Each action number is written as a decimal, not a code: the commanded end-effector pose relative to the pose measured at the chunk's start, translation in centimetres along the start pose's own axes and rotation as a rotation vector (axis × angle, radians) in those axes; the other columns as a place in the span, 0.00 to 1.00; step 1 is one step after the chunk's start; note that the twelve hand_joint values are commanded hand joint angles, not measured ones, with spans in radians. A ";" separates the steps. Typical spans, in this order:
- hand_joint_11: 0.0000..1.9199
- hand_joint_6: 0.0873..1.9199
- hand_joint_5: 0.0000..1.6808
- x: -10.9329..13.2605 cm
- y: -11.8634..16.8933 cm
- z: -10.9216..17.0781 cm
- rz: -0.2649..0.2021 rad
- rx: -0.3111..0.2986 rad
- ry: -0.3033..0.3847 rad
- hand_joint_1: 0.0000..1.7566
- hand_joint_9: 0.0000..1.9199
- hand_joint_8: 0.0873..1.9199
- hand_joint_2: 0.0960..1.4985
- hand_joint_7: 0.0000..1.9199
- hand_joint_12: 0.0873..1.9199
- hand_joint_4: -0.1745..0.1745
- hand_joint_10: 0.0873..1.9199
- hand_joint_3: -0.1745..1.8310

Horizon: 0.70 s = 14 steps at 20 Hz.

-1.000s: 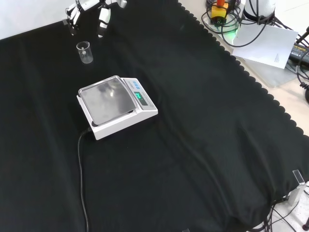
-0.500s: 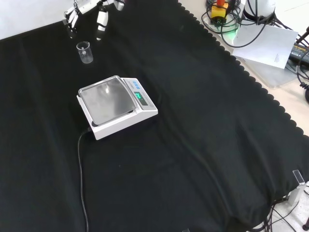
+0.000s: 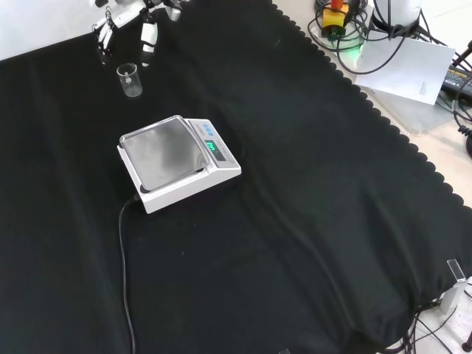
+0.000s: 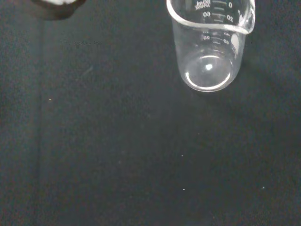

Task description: Pick up the beaker.

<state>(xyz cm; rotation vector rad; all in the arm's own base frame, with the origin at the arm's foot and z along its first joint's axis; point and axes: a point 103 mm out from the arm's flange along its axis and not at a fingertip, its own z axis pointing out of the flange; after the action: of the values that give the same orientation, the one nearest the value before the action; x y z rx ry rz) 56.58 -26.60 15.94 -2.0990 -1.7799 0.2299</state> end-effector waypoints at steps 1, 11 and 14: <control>0.00 0.00 0.28 -1.1 1.4 2.1 0.020 0.136 -0.011 0.38 0.10 0.28 0.46 0.11 0.72 0.50 0.39 0.24; 0.00 0.00 0.24 -1.5 2.1 3.4 0.021 0.137 -0.006 0.38 0.05 0.29 0.43 0.07 0.75 0.49 0.42 0.23; 0.00 0.00 0.25 -2.3 2.6 4.0 0.023 0.136 0.008 0.39 0.06 0.29 0.43 0.08 0.77 0.49 0.42 0.23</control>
<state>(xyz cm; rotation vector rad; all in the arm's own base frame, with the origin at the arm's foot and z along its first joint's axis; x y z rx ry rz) 57.06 -27.61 11.92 -2.0214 -1.7001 0.3529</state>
